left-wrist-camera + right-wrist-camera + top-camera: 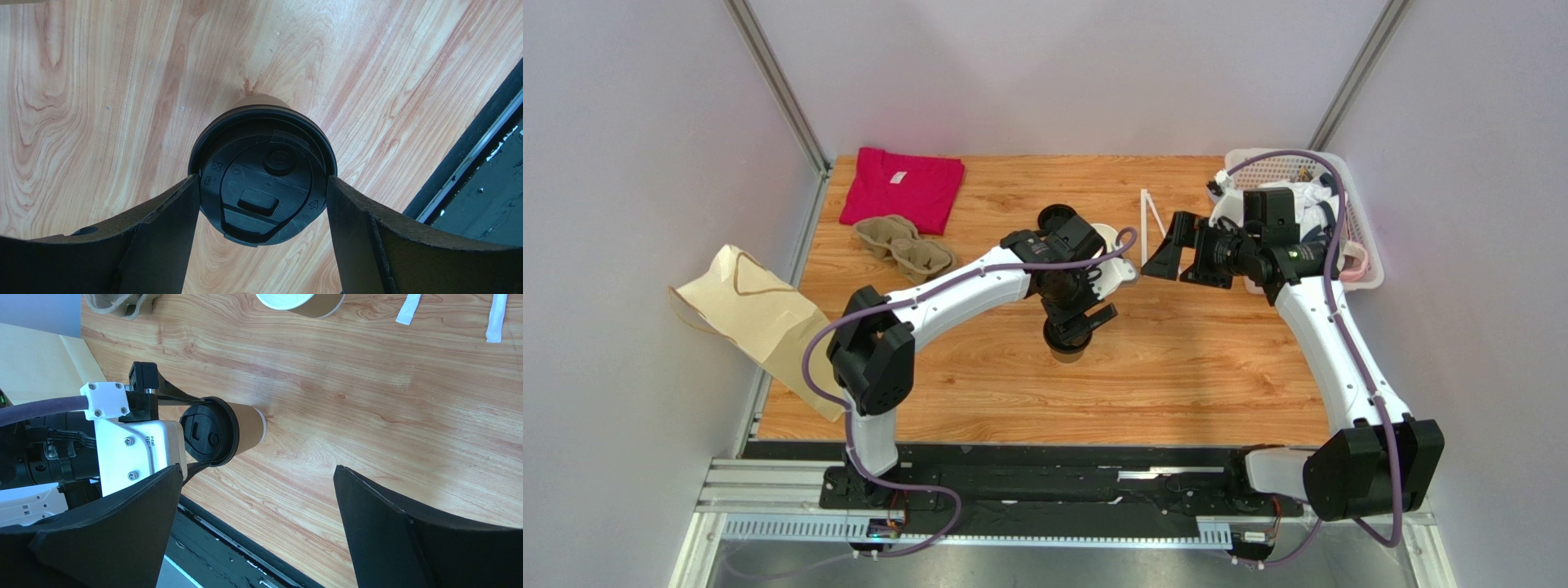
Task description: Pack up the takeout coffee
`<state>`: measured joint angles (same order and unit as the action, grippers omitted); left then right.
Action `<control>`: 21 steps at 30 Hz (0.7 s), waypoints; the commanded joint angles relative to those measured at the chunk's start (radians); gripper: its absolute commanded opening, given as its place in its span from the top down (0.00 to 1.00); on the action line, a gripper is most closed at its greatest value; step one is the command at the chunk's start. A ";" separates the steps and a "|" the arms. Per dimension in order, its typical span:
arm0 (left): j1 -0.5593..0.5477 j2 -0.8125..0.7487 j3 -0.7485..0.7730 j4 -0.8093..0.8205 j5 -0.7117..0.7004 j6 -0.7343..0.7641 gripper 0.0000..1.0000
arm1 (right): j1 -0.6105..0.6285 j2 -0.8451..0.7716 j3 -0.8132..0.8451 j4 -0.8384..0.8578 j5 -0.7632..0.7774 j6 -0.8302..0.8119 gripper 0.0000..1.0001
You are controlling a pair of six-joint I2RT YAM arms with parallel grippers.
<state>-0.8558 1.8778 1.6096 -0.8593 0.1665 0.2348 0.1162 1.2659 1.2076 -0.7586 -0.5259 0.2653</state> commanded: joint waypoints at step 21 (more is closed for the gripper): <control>0.047 -0.043 -0.024 -0.004 -0.093 0.072 0.35 | -0.013 -0.026 -0.002 0.041 -0.020 0.008 0.00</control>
<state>-0.8650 1.8668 1.5730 -0.8204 0.1249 0.2527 0.1123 1.2659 1.2076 -0.7578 -0.5278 0.2653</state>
